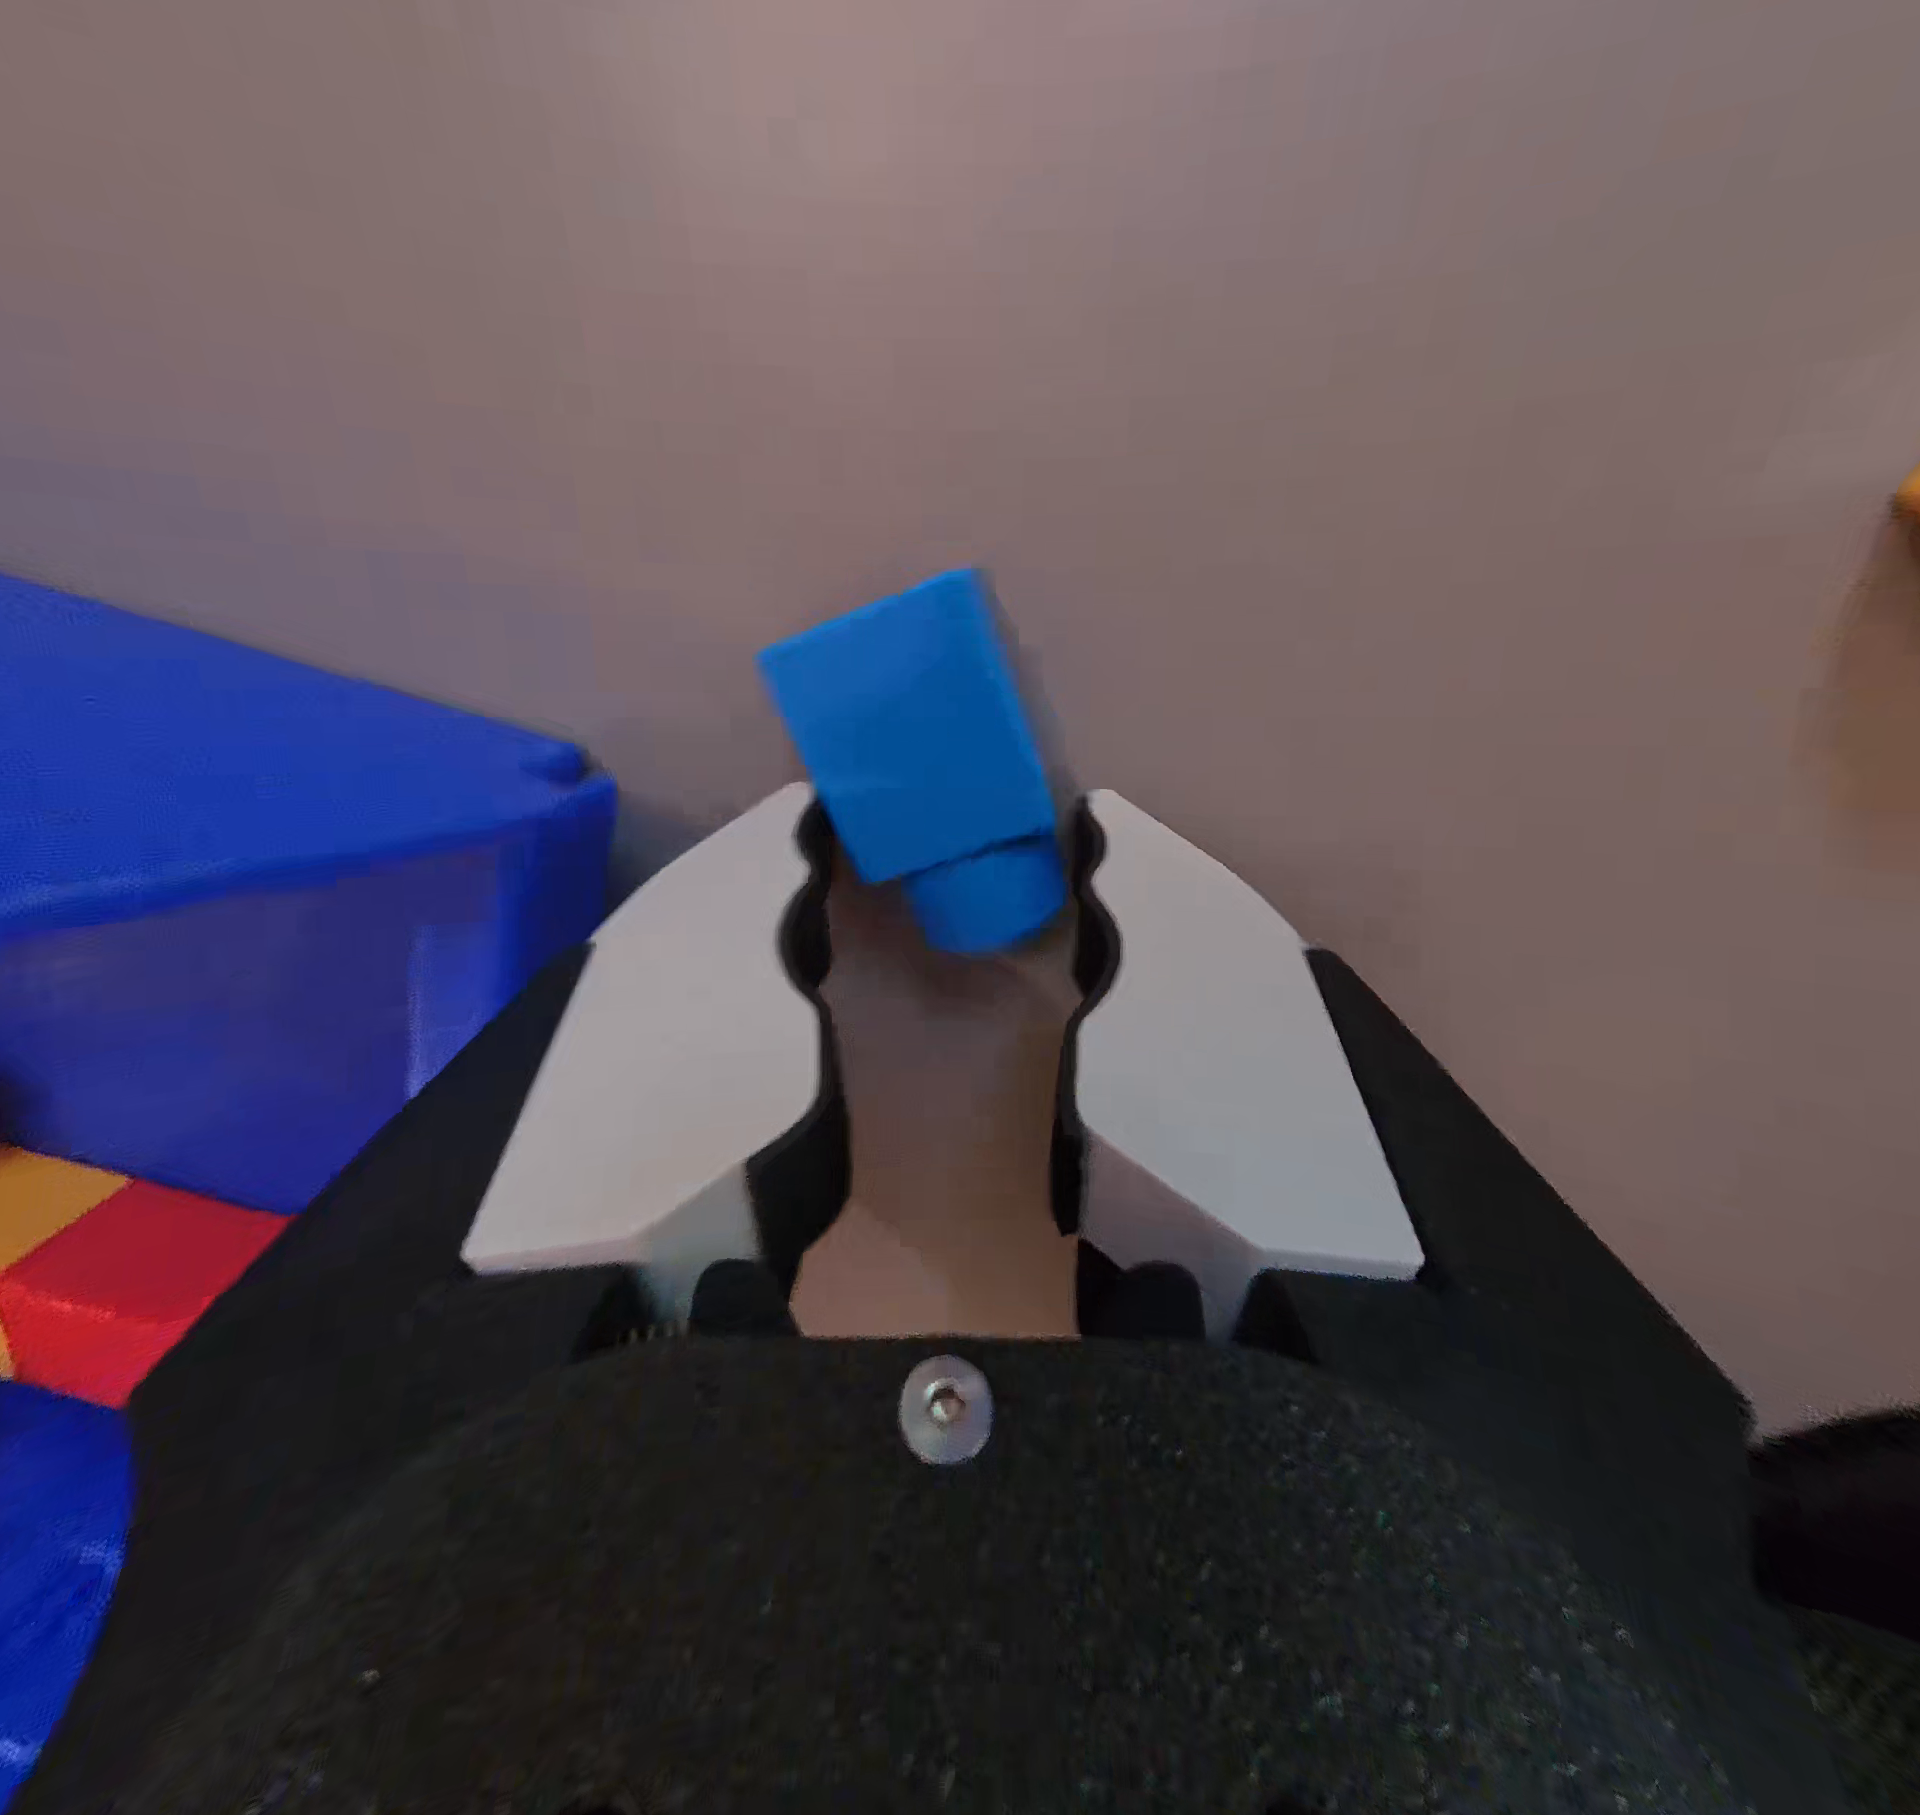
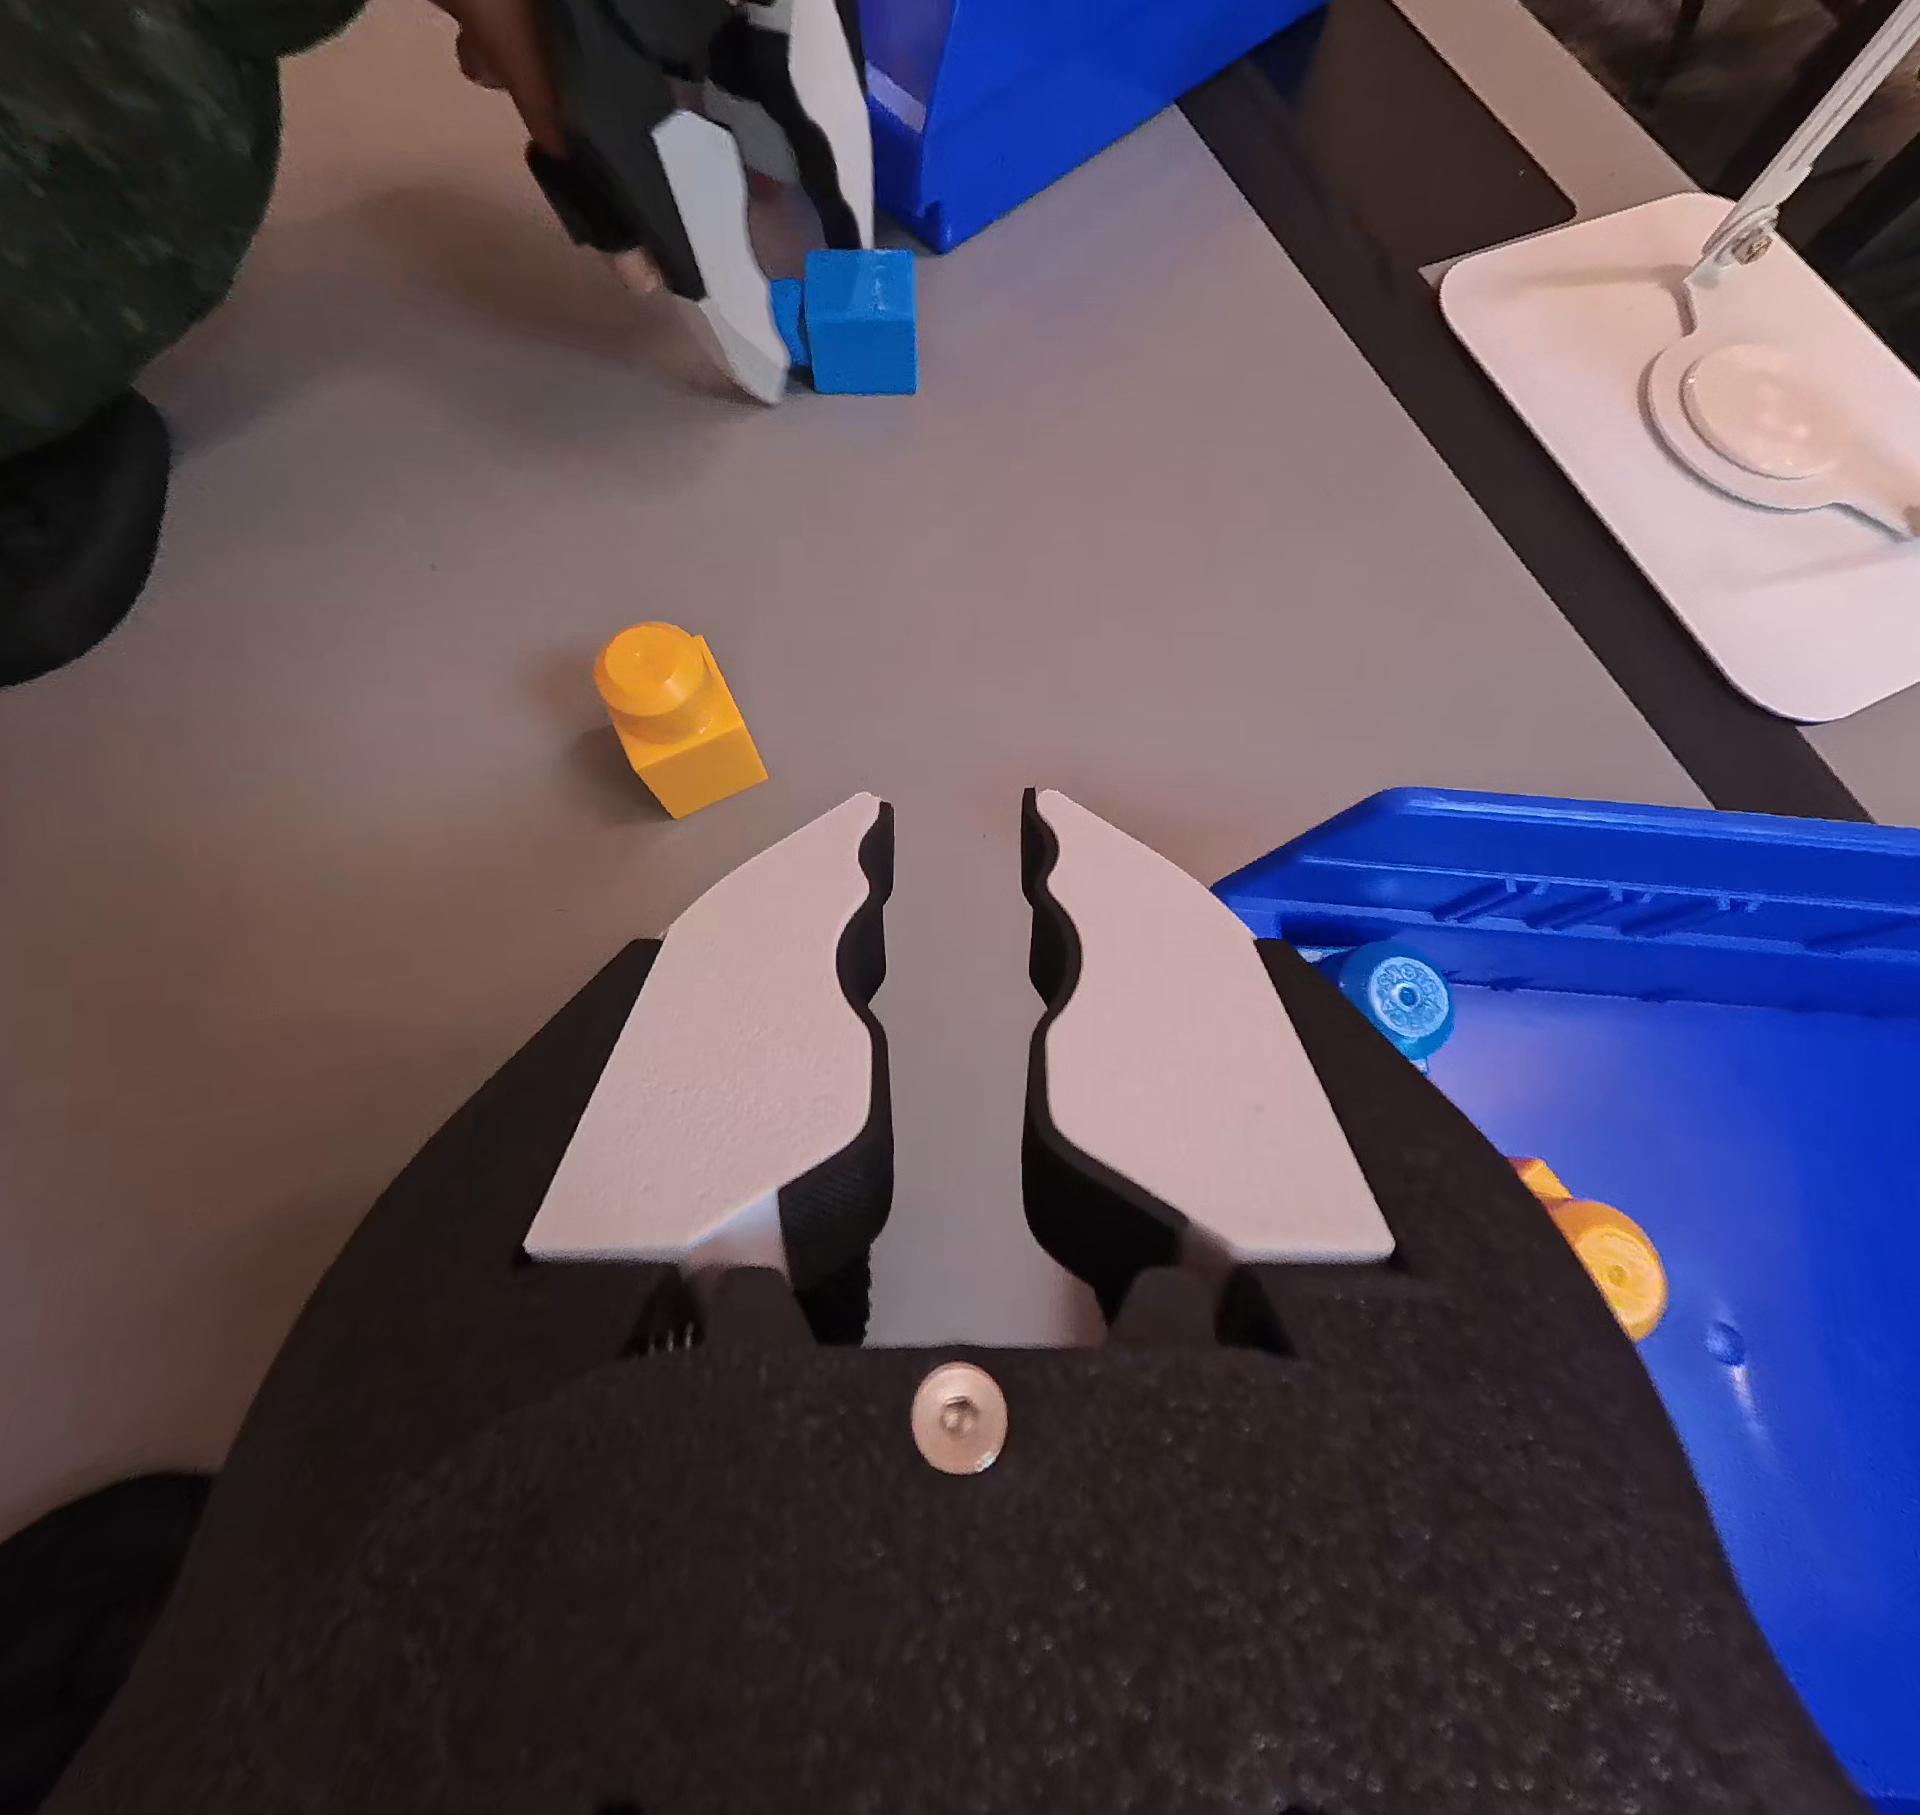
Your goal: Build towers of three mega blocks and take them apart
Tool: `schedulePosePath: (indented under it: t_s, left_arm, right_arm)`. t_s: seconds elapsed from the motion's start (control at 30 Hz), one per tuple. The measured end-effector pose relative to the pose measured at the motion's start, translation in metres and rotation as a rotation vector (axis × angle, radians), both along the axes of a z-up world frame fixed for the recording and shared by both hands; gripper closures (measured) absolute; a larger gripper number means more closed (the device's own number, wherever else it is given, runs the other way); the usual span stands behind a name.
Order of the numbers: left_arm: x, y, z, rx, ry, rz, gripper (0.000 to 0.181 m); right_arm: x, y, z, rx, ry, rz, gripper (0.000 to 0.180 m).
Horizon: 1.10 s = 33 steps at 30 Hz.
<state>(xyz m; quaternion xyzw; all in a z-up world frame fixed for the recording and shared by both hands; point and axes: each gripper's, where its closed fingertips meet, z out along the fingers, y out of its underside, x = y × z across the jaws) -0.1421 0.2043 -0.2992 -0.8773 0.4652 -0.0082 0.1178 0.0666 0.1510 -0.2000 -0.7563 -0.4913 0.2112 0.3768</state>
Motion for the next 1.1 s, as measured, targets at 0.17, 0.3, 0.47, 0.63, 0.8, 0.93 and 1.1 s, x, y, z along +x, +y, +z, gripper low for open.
schedulePosePath:
  t_s: [0.17,0.3,0.47,0.63,0.8,0.93,1.1]
  left_arm:
    - [0.040,-0.007,0.014,0.099,-0.090,-0.260,0.143]
    - [0.094,-0.041,0.053,0.136,-0.254,-0.468,0.144]
    - [0.141,-0.088,0.089,0.190,-0.333,-0.695,0.143]
    - [0.157,-0.101,0.137,0.292,-0.577,-0.747,0.144]
    - [0.159,-0.093,0.224,0.493,-1.111,-0.668,0.145]
    - [0.179,-0.104,0.263,0.524,-1.401,-0.607,0.140]
    - [0.203,-0.107,0.267,0.555,-1.463,-0.540,0.144]
  right_arm:
    - [-0.006,-0.002,0.004,0.039,0.022,0.021,0.156]
    - [-0.021,-0.008,0.009,0.104,0.026,0.077,0.147]
    - [-0.045,-0.027,0.001,0.176,-0.037,0.200,0.124]
    - [-0.053,-0.041,0.025,0.214,0.118,0.276,0.141]
    - [-0.030,-0.038,0.127,0.280,0.708,0.190,0.141]
    - [-0.013,-0.041,0.164,0.256,1.028,0.169,0.141]
    - [-0.033,-0.046,0.155,0.224,1.047,0.208,0.141]
